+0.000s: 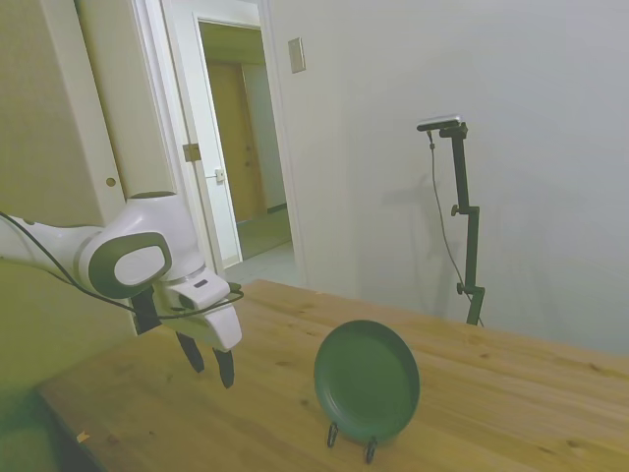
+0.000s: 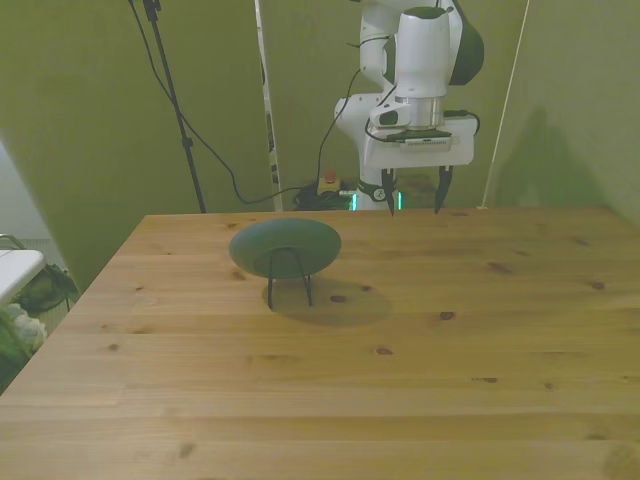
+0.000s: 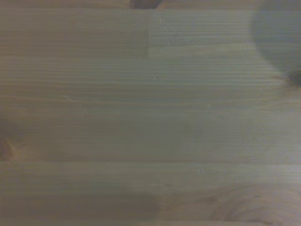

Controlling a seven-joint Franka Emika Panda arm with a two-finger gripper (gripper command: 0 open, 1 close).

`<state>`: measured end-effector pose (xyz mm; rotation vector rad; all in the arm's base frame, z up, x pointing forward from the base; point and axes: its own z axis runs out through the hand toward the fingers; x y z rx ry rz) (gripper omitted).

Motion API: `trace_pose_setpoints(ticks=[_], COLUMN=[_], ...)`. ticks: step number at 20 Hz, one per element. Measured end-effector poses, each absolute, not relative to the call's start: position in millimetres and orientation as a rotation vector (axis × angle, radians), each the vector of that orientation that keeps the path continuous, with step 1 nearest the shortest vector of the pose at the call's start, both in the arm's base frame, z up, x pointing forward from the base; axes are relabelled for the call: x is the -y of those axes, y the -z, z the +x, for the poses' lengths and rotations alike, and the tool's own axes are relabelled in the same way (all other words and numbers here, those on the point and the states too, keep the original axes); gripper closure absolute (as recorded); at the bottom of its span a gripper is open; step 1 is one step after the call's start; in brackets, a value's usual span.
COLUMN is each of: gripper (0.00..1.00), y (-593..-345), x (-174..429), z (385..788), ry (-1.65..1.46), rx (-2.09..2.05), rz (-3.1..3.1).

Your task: Unload the plate

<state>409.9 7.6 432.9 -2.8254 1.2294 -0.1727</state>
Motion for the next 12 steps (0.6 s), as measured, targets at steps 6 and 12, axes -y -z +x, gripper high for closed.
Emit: trace_pose_setpoints(ticks=[6, 12], gripper=[0.0, 0.0], y=[-463.1, -524.6], x=[21.3, 61.5], z=[415.9, 423.7], ry=[0.366, 0.649], rx=[-1.337, -1.591], rz=[-2.723, -2.514])
